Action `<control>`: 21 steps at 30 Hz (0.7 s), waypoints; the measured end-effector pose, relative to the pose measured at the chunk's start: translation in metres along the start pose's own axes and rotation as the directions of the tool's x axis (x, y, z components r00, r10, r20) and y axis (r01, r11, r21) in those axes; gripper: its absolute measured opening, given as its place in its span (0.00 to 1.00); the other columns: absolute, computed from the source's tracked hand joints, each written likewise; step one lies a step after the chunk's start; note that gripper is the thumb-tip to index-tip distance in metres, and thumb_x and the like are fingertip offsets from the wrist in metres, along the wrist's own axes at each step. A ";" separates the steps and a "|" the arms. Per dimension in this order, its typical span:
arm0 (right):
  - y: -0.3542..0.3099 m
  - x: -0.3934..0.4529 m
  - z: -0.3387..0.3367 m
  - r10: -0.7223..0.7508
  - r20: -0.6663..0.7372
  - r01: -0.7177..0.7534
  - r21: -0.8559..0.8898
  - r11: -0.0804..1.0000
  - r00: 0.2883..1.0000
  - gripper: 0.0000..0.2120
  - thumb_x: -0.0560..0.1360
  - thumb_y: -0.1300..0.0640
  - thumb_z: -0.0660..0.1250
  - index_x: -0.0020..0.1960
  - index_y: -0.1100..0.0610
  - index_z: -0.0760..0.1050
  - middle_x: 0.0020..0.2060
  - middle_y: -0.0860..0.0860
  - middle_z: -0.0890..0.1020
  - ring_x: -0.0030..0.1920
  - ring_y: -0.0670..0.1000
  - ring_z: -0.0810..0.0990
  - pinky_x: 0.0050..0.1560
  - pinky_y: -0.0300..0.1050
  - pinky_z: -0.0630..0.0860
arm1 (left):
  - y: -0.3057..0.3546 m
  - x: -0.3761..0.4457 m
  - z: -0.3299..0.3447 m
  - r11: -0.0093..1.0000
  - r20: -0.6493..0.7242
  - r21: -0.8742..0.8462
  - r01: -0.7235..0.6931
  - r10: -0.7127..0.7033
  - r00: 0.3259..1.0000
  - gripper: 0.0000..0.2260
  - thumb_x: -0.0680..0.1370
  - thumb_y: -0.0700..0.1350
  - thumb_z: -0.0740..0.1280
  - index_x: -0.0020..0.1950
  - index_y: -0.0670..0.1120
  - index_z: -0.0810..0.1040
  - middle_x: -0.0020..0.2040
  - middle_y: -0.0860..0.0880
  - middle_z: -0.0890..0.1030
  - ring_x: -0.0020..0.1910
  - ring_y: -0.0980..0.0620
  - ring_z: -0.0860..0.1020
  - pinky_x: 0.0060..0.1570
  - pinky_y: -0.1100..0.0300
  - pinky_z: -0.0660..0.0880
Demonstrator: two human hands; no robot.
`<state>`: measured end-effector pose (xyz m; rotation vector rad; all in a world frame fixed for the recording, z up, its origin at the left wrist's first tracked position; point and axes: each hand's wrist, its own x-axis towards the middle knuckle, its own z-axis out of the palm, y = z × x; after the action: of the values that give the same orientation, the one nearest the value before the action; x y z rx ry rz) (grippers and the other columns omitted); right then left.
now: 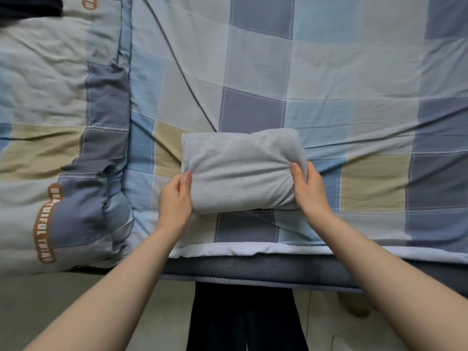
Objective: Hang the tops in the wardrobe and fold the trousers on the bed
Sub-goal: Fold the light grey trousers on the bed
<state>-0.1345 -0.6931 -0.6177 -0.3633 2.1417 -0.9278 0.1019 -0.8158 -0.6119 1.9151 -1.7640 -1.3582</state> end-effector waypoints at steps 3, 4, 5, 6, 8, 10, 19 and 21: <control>0.017 0.000 0.000 0.084 0.048 -0.077 -0.125 0.989 0.995 0.12 0.80 0.50 0.60 0.49 0.60 0.72 0.44 0.54 0.77 0.47 0.54 0.75 0.45 0.45 0.69 | -0.010 -0.003 0.007 0.989 0.033 0.099 0.109 -0.113 0.993 0.17 0.82 0.49 0.60 0.36 0.43 0.70 0.35 0.45 0.73 0.37 0.48 0.69 0.39 0.54 0.65; 0.021 0.001 0.001 0.129 0.038 -0.123 -0.132 0.984 0.991 0.13 0.79 0.49 0.61 0.52 0.59 0.72 0.48 0.55 0.77 0.51 0.55 0.76 0.50 0.47 0.71 | -0.012 -0.002 0.009 0.984 0.015 0.099 0.147 -0.149 0.989 0.14 0.81 0.49 0.62 0.39 0.43 0.72 0.39 0.44 0.75 0.41 0.47 0.72 0.44 0.53 0.69; 0.022 0.001 0.002 0.164 0.019 -0.161 -0.102 0.982 0.986 0.16 0.79 0.47 0.62 0.58 0.58 0.72 0.54 0.56 0.77 0.55 0.55 0.75 0.57 0.50 0.72 | -0.012 -0.001 0.011 0.981 -0.017 0.073 0.178 -0.177 0.984 0.11 0.80 0.50 0.64 0.45 0.43 0.75 0.45 0.45 0.77 0.45 0.47 0.74 0.49 0.53 0.71; 0.022 0.000 0.002 0.181 0.002 -0.180 -0.055 0.982 0.984 0.20 0.78 0.46 0.63 0.63 0.57 0.70 0.59 0.55 0.75 0.58 0.54 0.75 0.61 0.51 0.71 | -0.010 0.000 0.012 0.979 -0.043 0.023 0.201 -0.200 0.979 0.10 0.80 0.51 0.65 0.52 0.44 0.75 0.49 0.47 0.78 0.49 0.49 0.76 0.51 0.55 0.71; 0.020 -0.005 0.006 0.176 0.006 -0.176 0.030 0.984 0.984 0.27 0.77 0.45 0.64 0.70 0.56 0.64 0.64 0.55 0.72 0.63 0.53 0.72 0.67 0.52 0.68 | -0.006 0.000 0.013 0.969 -0.023 -0.112 0.221 -0.225 0.974 0.14 0.79 0.53 0.66 0.60 0.48 0.71 0.51 0.51 0.77 0.50 0.56 0.77 0.49 0.65 0.70; 0.018 -0.012 0.011 0.151 0.049 -0.155 0.085 0.984 0.987 0.30 0.77 0.47 0.65 0.74 0.56 0.59 0.68 0.55 0.69 0.67 0.52 0.70 0.70 0.51 0.65 | 0.000 -0.003 0.018 0.952 0.042 -0.195 0.237 -0.233 0.971 0.18 0.78 0.53 0.68 0.64 0.49 0.68 0.50 0.53 0.78 0.46 0.64 0.77 0.46 0.71 0.71; 0.002 -0.038 -0.002 0.132 0.033 -0.133 0.050 0.990 0.991 0.21 0.77 0.52 0.65 0.68 0.55 0.65 0.50 0.43 0.74 0.51 0.47 0.74 0.52 0.42 0.69 | 0.022 -0.031 0.016 0.926 0.011 -0.228 0.301 -0.307 0.952 0.17 0.74 0.47 0.73 0.60 0.46 0.75 0.56 0.47 0.79 0.51 0.52 0.78 0.49 0.62 0.74; -0.008 -0.051 -0.015 0.117 0.018 -0.117 0.020 0.993 0.993 0.20 0.78 0.53 0.65 0.67 0.57 0.66 0.52 0.46 0.75 0.53 0.49 0.74 0.53 0.42 0.69 | 0.032 -0.047 0.010 0.926 -0.017 -0.247 0.286 -0.299 0.954 0.17 0.74 0.47 0.73 0.61 0.46 0.75 0.55 0.49 0.79 0.49 0.54 0.77 0.44 0.66 0.71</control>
<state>-0.1119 -0.6652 -0.5780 -0.2319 2.1119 -0.8767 0.0795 -0.7794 -0.5730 2.1112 -1.2532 -1.5183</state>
